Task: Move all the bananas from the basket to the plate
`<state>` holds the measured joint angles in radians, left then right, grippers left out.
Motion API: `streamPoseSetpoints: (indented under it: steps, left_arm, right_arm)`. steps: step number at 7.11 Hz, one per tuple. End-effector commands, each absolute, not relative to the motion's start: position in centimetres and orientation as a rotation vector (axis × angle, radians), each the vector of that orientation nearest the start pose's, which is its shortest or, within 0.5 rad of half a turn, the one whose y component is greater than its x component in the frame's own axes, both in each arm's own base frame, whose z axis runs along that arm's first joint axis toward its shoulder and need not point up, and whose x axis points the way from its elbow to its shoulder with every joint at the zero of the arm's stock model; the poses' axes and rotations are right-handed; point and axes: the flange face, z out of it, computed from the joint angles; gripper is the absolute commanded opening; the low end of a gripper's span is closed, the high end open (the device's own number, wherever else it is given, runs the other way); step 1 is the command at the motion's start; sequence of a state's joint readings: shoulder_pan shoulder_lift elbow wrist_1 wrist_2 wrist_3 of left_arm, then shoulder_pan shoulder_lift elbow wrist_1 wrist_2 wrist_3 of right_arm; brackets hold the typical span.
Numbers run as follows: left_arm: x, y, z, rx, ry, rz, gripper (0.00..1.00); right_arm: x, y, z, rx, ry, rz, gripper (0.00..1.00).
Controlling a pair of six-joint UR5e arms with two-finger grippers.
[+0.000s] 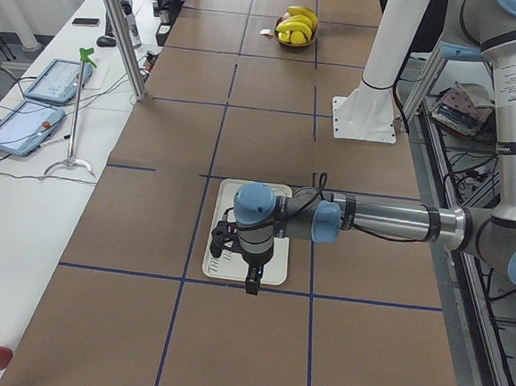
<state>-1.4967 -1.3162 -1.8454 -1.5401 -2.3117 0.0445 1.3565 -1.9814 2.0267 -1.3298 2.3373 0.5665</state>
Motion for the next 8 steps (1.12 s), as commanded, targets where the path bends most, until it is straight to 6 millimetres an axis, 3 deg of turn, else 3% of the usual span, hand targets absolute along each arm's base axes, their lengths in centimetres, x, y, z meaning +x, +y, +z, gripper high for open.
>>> streamPoseSetpoints:
  steps: [1, 4, 7, 8]
  left_arm:
    - [-3.7, -38.8, 64.1, -0.022, 0.741, 0.11, 1.0]
    - [-3.7, -38.8, 64.1, -0.022, 0.741, 0.11, 1.0]
    - [-3.7, -38.8, 64.1, -0.023, 0.741, 0.11, 1.0]
    - [-3.7, -38.7, 64.2, -0.026, 0.741, 0.108, 1.0]
  right_arm:
    - [-6.3, -34.7, 56.9, -0.046, -0.759, 0.332, 0.97]
    - [-9.1, -34.2, 59.3, -0.059, -0.674, 0.276, 0.96]
    - [-11.1, -33.6, 60.5, -0.086, -0.648, 0.224, 0.89]
    - [-11.3, -33.5, 60.8, -0.092, -0.642, 0.22, 0.83]
